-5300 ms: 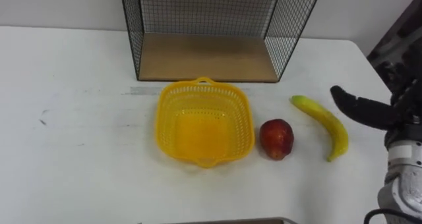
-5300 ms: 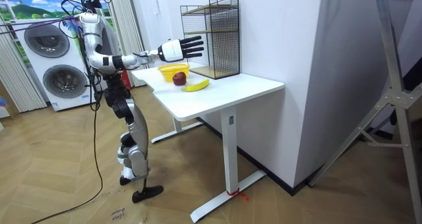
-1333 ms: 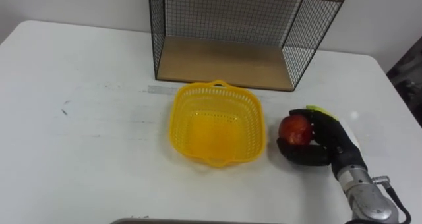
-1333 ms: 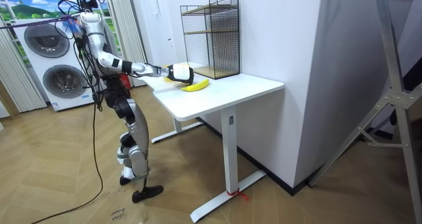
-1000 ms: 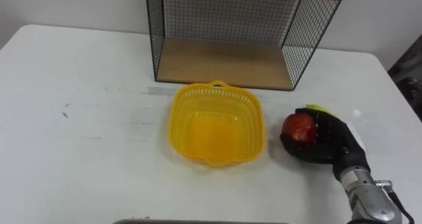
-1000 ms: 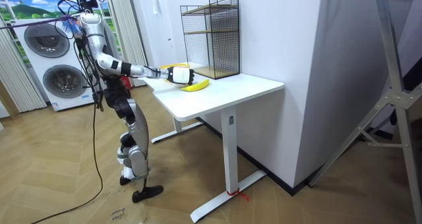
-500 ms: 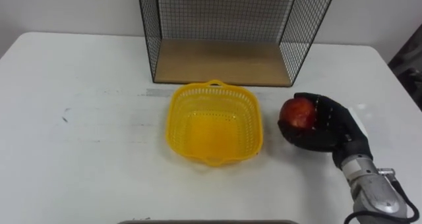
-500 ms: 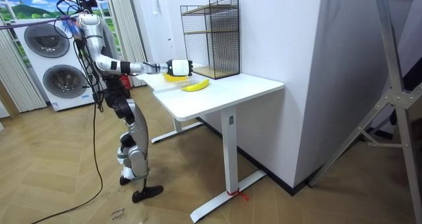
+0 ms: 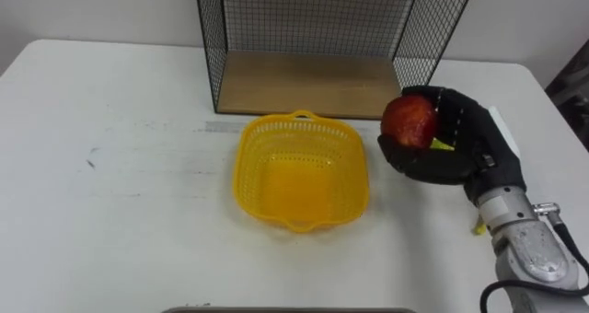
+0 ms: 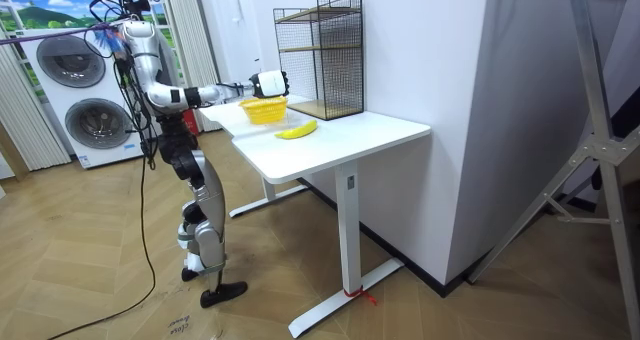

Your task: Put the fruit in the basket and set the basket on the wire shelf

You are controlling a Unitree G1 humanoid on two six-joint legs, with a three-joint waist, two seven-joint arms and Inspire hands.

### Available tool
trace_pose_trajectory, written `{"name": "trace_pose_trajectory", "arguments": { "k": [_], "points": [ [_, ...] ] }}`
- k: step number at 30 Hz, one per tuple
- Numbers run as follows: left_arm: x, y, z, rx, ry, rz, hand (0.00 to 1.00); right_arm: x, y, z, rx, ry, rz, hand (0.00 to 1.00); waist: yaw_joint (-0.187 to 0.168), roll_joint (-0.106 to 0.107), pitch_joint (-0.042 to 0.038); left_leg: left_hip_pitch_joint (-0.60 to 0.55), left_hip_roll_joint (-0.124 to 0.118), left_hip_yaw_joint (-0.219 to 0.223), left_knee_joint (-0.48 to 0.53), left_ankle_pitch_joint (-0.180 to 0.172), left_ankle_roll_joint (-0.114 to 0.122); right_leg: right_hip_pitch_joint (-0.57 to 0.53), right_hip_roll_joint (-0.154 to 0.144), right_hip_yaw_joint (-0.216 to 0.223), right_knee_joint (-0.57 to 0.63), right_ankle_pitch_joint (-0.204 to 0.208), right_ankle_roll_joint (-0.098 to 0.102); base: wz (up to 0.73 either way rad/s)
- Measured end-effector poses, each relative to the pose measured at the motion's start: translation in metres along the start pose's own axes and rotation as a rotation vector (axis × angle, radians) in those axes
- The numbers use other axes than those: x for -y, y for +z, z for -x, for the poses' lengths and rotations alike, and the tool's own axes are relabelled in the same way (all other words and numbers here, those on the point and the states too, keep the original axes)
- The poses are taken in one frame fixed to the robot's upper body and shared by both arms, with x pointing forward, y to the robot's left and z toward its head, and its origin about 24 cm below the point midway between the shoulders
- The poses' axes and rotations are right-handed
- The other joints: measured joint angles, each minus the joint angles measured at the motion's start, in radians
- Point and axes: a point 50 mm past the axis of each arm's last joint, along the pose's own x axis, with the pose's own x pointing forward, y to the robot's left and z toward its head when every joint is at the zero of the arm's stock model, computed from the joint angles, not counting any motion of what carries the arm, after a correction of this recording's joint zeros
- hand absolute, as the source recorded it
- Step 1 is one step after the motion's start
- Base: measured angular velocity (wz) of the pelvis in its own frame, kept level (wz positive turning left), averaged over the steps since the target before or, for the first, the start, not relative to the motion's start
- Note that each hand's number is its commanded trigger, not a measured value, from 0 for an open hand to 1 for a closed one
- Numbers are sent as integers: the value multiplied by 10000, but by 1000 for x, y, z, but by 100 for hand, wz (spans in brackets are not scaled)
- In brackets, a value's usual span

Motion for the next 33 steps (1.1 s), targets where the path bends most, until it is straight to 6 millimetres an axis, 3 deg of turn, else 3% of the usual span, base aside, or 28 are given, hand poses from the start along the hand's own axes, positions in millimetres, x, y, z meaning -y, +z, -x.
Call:
{"name": "trace_pose_trajectory", "arguments": {
  "k": [13,21,26,27,28,29,30,33],
  "points": [
    [0,4,-1,103,-66,-244,0,-25,9,-2,319,1410,1110,100,226,-119,40,-28,1,51,8,-1,0,-22,3,26,32,5,-7,0],
    [0,8,-1,259,-262,-574,0,-34,7,-2,222,2012,1411,100,241,-216,-13,-119,1,72,5,0,1,-126,4,50,35,6,-7,0],
    [-1,10,-2,324,-259,-668,0,-35,6,-2,104,2052,1421,97,280,-231,-4,-123,6,92,5,0,1,-145,9,69,33,6,-6,0],
    [-1,11,-2,336,-252,-669,0,-36,6,-1,91,2080,1415,84,280,-238,4,-123,9,98,5,0,1,-149,12,74,33,6,-6,0],
    [-1,12,-2,352,-246,-671,0,-36,6,-1,75,2087,1412,25,280,-228,25,-131,9,98,6,0,1,-155,12,74,35,6,-7,0],
    [-1,12,-2,356,-243,-675,0,-36,6,-1,75,2088,1411,8,281,-232,26,-139,9,98,8,0,1,-162,12,74,35,7,-7,0],
    [-2,12,-2,365,-235,-696,0,-37,6,-1,76,2096,1407,0,281,-240,29,-152,9,98,12,0,1,-171,11,73,36,7,-8,0],
    [-2,12,-2,372,-232,-778,0,-38,6,-1,75,2178,1395,0,281,-247,36,-162,9,97,12,0,1,-179,12,71,38,7,-8,0]
  ]
}}
